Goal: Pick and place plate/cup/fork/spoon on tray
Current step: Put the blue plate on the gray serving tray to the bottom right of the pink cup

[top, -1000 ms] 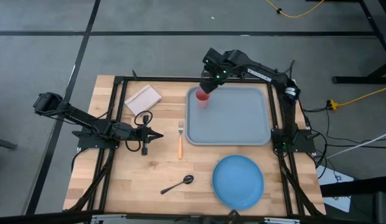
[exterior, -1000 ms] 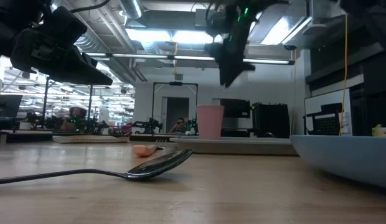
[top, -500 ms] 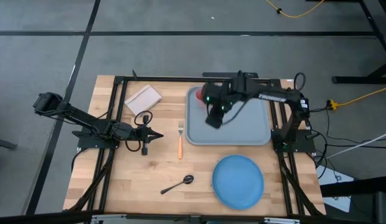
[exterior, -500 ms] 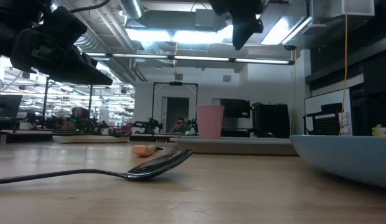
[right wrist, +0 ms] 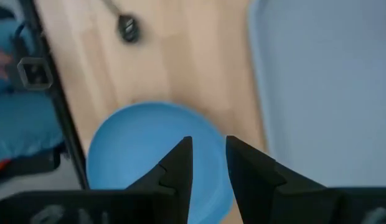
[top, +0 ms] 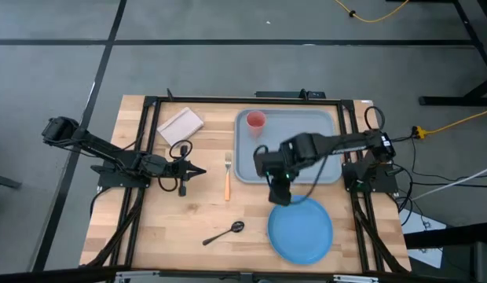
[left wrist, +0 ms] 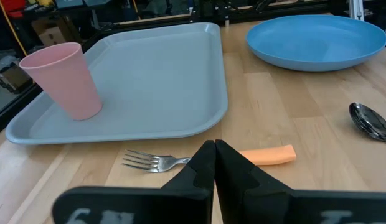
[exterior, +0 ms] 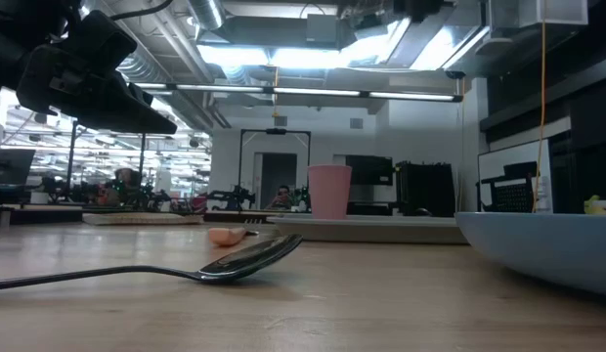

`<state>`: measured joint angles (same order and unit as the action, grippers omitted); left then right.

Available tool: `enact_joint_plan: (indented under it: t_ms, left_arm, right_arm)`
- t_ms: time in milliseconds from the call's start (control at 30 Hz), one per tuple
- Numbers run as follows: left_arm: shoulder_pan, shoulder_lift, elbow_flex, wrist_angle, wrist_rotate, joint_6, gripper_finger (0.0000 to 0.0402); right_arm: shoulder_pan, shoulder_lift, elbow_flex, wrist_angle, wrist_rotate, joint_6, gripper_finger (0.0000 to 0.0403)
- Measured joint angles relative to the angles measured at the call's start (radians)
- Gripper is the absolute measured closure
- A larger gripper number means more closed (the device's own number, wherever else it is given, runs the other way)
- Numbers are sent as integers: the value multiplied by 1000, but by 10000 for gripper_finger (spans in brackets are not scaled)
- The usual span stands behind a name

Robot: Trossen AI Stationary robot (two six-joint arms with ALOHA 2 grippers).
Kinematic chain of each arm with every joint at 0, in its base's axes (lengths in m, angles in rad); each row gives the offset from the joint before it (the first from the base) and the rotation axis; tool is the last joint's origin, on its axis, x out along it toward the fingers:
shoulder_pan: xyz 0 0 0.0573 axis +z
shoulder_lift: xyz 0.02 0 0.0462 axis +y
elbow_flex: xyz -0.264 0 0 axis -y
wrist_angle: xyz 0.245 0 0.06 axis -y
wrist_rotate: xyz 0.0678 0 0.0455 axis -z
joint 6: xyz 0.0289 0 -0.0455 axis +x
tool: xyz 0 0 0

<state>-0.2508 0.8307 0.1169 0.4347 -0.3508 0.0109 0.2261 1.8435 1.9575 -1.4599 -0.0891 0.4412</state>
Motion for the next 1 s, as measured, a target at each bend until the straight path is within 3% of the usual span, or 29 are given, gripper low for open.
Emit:
enact_joint_plan:
  t_ms: [100,233,400,633,800,1000]
  left_arm:
    - [0,0,0,0,0,0,401]
    - [0,0,0,0,0,0,401]
    - [0,0,0,-3,0,0,401]
    - [0,0,0,-7,1,0,401]
    - [0,0,0,5,0,1,401]
    - [0,0,0,8,1,-8,401]
  right_arm:
    - [62,0,0,-19,16,44,302]
    - [139,0,-3,-128,132,194,302]
    - [201,-39,-39,-110,250,309,302]
    - [220,-140,-150,-121,383,317,302]
    - [186,-329,-373,-107,436,375,302]
    - [187,-584,-724,47,339,585,302]
